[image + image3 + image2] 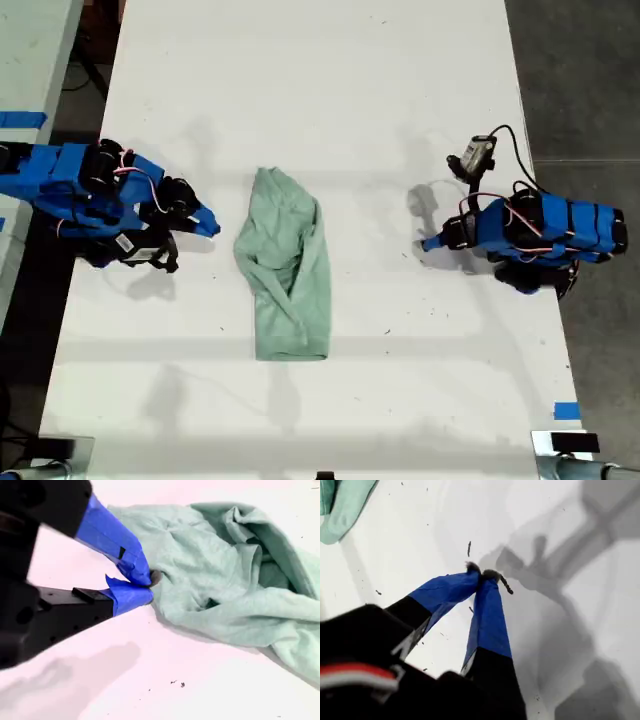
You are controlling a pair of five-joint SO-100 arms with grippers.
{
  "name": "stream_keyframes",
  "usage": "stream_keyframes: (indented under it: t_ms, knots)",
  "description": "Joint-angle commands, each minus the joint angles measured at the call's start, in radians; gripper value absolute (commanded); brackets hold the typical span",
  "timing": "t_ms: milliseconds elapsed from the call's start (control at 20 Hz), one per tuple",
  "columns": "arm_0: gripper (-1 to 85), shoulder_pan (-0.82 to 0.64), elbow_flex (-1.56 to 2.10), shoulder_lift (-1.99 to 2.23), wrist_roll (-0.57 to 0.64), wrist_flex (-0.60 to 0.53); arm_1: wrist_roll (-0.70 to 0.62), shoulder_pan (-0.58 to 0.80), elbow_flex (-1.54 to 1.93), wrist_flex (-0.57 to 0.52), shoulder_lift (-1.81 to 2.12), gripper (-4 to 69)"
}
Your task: Fold t shirt
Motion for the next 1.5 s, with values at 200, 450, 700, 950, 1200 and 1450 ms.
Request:
stream_keyframes:
  t_ms: [200,450,700,950,1200,1450]
  knots:
    - [-0.2,-0.13,0.515,0.459,0.086,-0.091,-0.014,0.005,0.051,-0.003,0.009,1.4]
    - [-0.2,-0.127,0.515,0.482,0.084,-0.078,-0.011,-0.002,0.051,-0.003,0.009,1.4]
    - [-0.2,-0.129,0.515,0.48,0.084,-0.08,-0.011,-0.002,0.051,-0.003,0.009,1.4]
    - [-0.2,-0.129,0.515,0.48,0.086,-0.08,-0.011,-0.003,0.051,-0.003,0.009,1.4]
    - [-0.2,-0.127,0.515,0.479,0.086,-0.08,-0.011,-0.003,0.051,-0.003,0.009,1.4]
    - [-0.2,-0.126,0.515,0.479,0.086,-0.08,-0.009,-0.003,0.051,-0.003,0.009,1.4]
